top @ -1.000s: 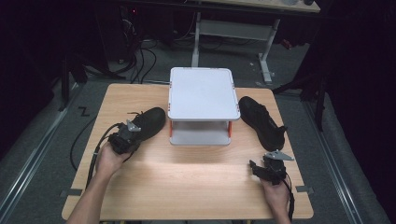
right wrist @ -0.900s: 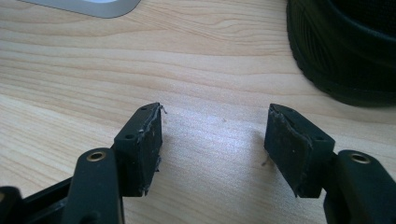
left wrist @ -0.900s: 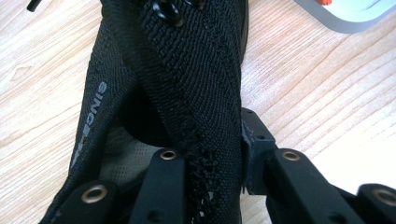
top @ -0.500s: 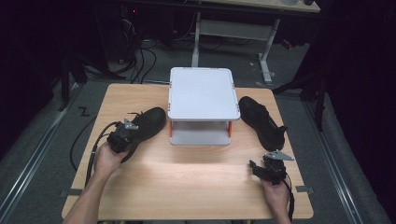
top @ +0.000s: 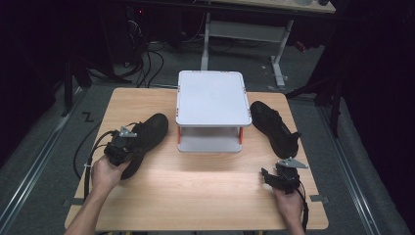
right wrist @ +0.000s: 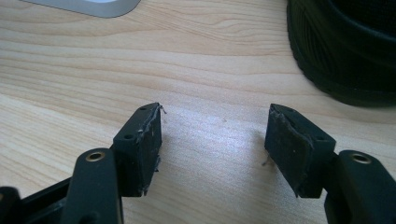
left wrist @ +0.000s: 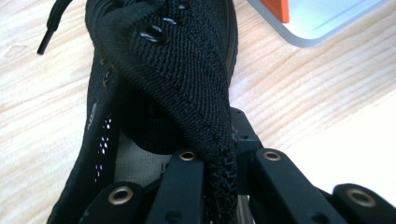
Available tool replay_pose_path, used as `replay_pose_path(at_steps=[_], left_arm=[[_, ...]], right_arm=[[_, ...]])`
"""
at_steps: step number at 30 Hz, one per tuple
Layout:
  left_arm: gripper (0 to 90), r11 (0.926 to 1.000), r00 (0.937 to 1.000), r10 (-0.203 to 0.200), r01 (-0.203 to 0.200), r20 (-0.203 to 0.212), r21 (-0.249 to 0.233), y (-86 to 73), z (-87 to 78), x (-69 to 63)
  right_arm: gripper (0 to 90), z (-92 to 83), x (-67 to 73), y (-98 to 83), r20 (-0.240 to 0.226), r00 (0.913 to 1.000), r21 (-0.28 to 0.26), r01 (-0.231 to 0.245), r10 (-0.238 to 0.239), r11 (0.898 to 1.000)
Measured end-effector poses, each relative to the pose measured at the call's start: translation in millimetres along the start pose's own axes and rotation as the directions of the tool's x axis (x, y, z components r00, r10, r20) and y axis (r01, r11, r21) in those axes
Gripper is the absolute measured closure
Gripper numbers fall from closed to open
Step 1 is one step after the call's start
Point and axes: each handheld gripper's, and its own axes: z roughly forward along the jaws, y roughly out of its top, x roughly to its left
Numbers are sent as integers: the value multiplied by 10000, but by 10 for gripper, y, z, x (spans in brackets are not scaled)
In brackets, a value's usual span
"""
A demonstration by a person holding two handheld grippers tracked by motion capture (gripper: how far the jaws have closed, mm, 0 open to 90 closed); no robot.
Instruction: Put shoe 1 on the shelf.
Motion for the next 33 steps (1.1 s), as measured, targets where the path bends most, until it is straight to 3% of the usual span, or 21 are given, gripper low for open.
replay_pose_path(at_steps=[11, 14, 18, 25, 33], left_arm=[[857, 9989, 9992, -346, 352, 199, -318, -49, -250, -52], [856, 9976, 9975, -524, 545, 480, -435, -65, -358, -73], [856, 9985, 9982, -383, 400, 468, -363, -98, -431, -110], [857, 9966, 9955, -528, 575, 793, -585, -151, -612, -257], [857, 9987, 9933, -127, 183, 1153, -474, -182, -744, -510]], right_arm=[[365, 0, -1, 0, -6, 10000, 4, 20, -20, 10000], [360, 5, 0, 5, -28, 10000, 14, 25, -25, 10000], [360, 7, 3, 8, -107, 9999, 29, 60, -60, 10000], [360, 9, 2, 10, -153, 9998, 12, 144, -144, 9999], [428, -3, 33, 2, -412, 9985, -54, 356, -358, 9994]])
